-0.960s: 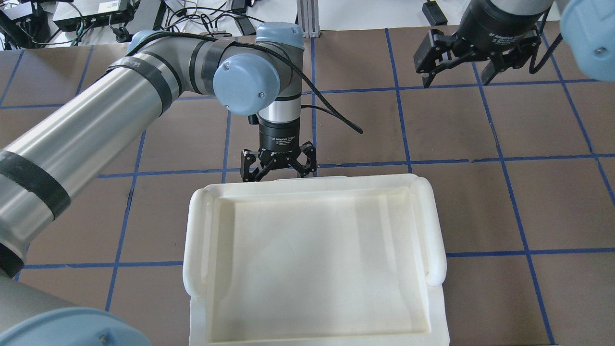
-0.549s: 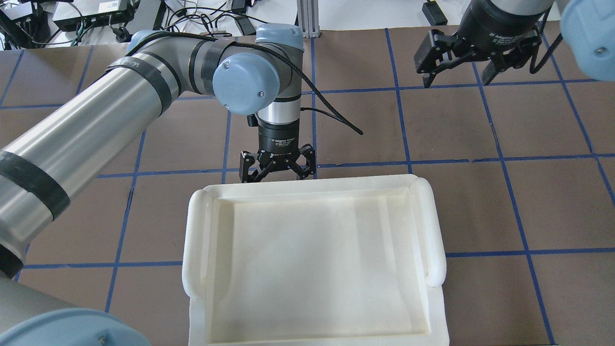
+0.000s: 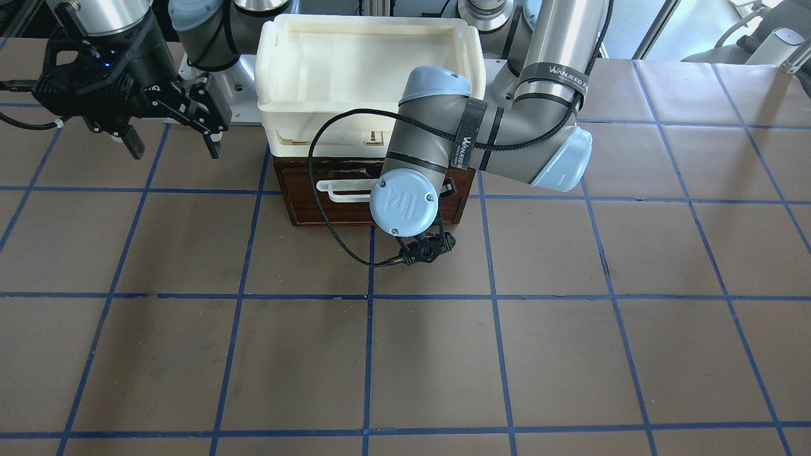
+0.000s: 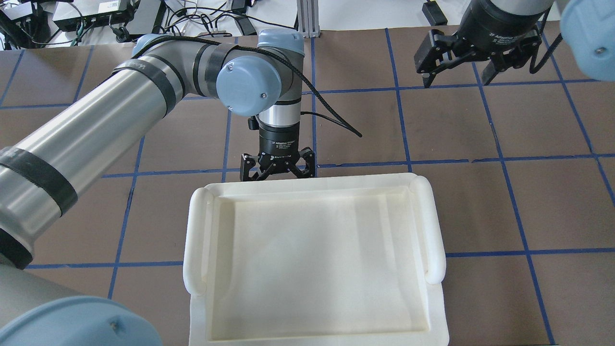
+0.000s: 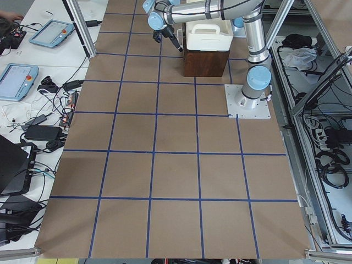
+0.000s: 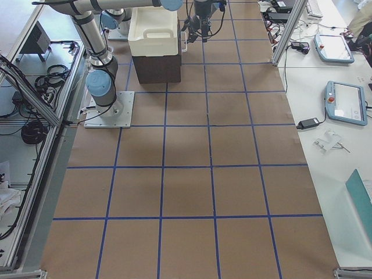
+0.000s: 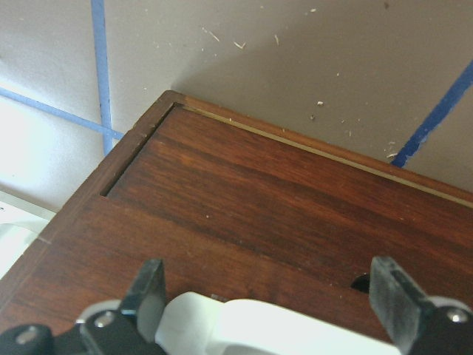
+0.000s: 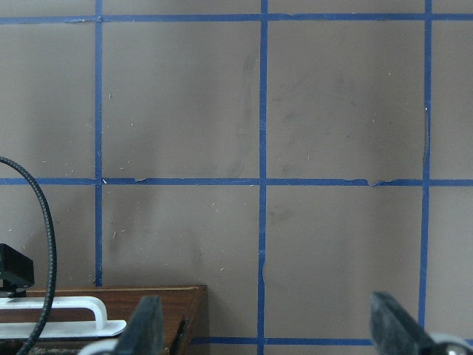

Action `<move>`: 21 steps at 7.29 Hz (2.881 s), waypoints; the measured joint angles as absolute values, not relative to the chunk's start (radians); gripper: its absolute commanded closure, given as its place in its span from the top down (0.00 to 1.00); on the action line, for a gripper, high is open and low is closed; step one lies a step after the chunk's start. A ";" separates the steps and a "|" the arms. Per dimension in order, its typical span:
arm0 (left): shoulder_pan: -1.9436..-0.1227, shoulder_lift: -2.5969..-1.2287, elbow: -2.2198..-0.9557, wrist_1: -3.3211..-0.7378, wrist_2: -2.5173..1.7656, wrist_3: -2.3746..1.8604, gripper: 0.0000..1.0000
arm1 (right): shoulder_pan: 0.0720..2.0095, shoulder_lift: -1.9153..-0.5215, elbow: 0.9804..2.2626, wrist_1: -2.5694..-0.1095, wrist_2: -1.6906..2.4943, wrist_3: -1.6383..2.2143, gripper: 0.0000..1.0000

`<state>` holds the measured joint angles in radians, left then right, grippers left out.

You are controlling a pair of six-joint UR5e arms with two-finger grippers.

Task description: Put scissors in drawer and close it

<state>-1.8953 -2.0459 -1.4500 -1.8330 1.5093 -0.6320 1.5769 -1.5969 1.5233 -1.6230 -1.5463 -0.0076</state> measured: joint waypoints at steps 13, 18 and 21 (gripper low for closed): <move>-1.699 -1.948 -1.328 -1.602 1.537 -0.239 1.00 | 1.577 -1.597 1.523 -1.623 -1.552 -0.009 1.00; -1.554 -1.779 -1.326 -1.544 1.602 0.016 1.00 | 1.577 -1.598 1.523 -1.622 -1.551 -0.009 1.00; -1.520 -1.701 -1.414 -1.522 1.616 0.066 1.00 | 1.577 -1.598 1.523 -1.623 -1.551 -0.010 1.00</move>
